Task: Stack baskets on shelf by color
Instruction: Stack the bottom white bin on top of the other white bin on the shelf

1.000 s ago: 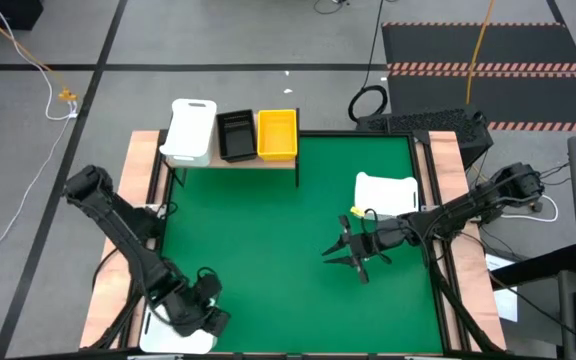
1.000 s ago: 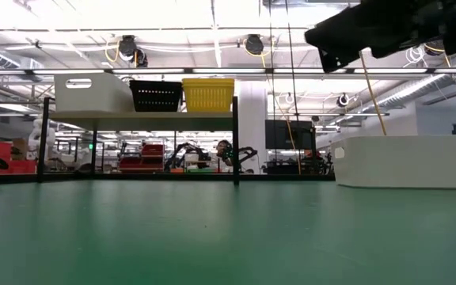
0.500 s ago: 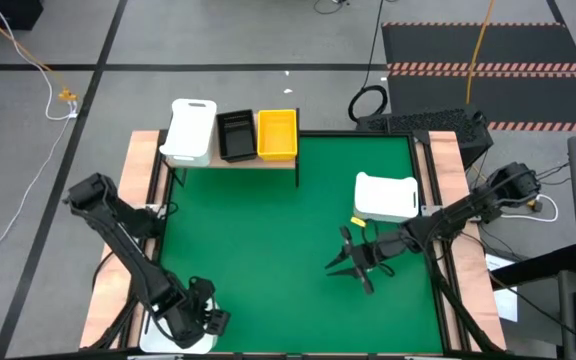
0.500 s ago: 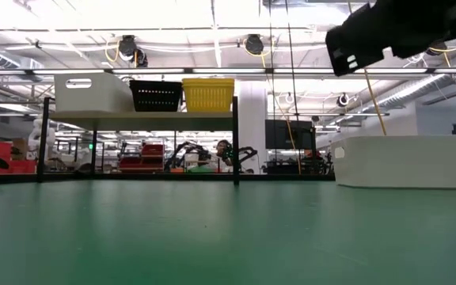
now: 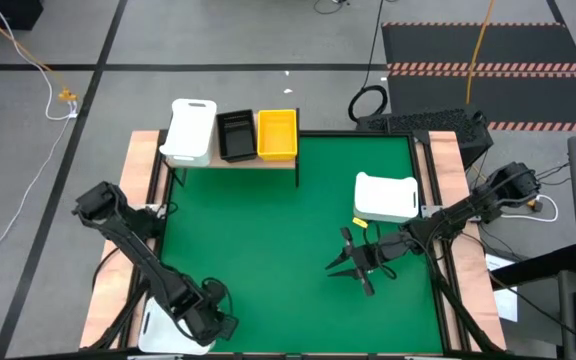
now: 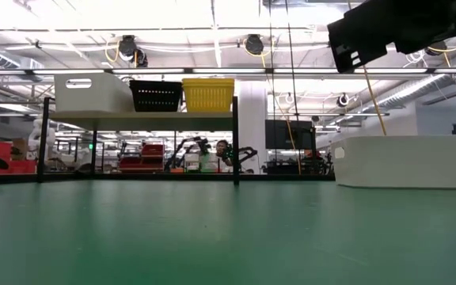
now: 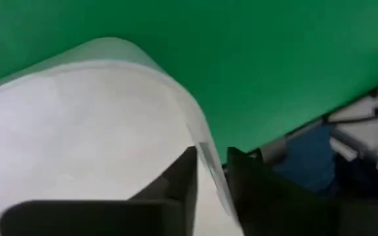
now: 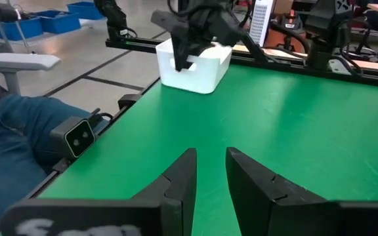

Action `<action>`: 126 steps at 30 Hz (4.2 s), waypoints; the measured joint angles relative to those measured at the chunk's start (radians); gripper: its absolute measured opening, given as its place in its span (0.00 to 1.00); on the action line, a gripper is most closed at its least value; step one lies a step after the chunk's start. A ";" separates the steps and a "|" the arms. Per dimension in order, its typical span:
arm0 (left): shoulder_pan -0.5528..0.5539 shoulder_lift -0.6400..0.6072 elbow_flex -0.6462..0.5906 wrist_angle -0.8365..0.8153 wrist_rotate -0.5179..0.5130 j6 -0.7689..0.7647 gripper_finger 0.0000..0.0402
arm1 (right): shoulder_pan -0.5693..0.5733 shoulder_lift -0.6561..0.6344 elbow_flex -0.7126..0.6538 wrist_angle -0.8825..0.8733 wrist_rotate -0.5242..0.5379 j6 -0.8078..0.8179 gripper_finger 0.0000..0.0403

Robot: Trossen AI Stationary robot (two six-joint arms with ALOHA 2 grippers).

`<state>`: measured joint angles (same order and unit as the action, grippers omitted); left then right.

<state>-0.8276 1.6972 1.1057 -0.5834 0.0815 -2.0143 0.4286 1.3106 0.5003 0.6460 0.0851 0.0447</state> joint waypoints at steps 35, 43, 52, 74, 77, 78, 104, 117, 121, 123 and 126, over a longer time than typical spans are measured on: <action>0.409 -0.016 0.067 0.227 -0.079 0.866 0.51 | -0.001 0.000 0.001 -0.004 -0.007 -0.021 0.19; 0.441 -0.130 0.067 -0.081 -0.035 1.390 0.47 | -0.001 0.000 0.001 -0.025 -0.007 -0.016 0.19; 0.454 -0.193 0.065 -0.492 -0.252 1.852 0.25 | -0.002 0.000 0.001 -0.023 -0.004 -0.025 0.19; 0.590 -0.179 -0.057 -0.514 -0.154 1.371 0.23 | -0.001 0.000 0.001 -0.026 -0.003 -0.019 0.19; 0.591 -0.179 -0.057 -0.522 -0.141 1.337 0.23 | -0.001 0.000 0.001 -0.026 -0.003 -0.019 0.19; 0.591 -0.179 -0.054 -0.532 -0.140 1.327 0.23 | -0.001 0.000 0.001 -0.026 -0.003 -0.019 0.19; 0.349 -0.218 0.001 -0.470 -0.529 2.889 0.23 | -0.002 0.000 0.000 -0.023 -0.003 -0.090 0.19; 0.350 -0.096 -0.001 -0.577 -0.703 3.399 0.23 | -0.002 0.000 0.000 -0.048 -0.003 -0.083 0.19; 0.337 -0.097 -0.001 -0.556 -0.699 3.474 0.23 | -0.003 0.000 0.000 -0.053 -0.003 -0.083 0.19; 0.330 -0.097 -0.001 -0.555 -0.679 3.493 0.23 | -0.003 0.000 0.000 -0.053 -0.003 -0.083 0.19; 0.321 -0.075 -0.001 -0.544 -0.666 3.525 0.23 | -0.002 0.000 0.000 -0.053 -0.003 -0.083 0.19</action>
<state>-0.5062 1.6220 1.1050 -1.1269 -0.5840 1.5104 0.4267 1.3106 0.5003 0.5931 0.0823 -0.0380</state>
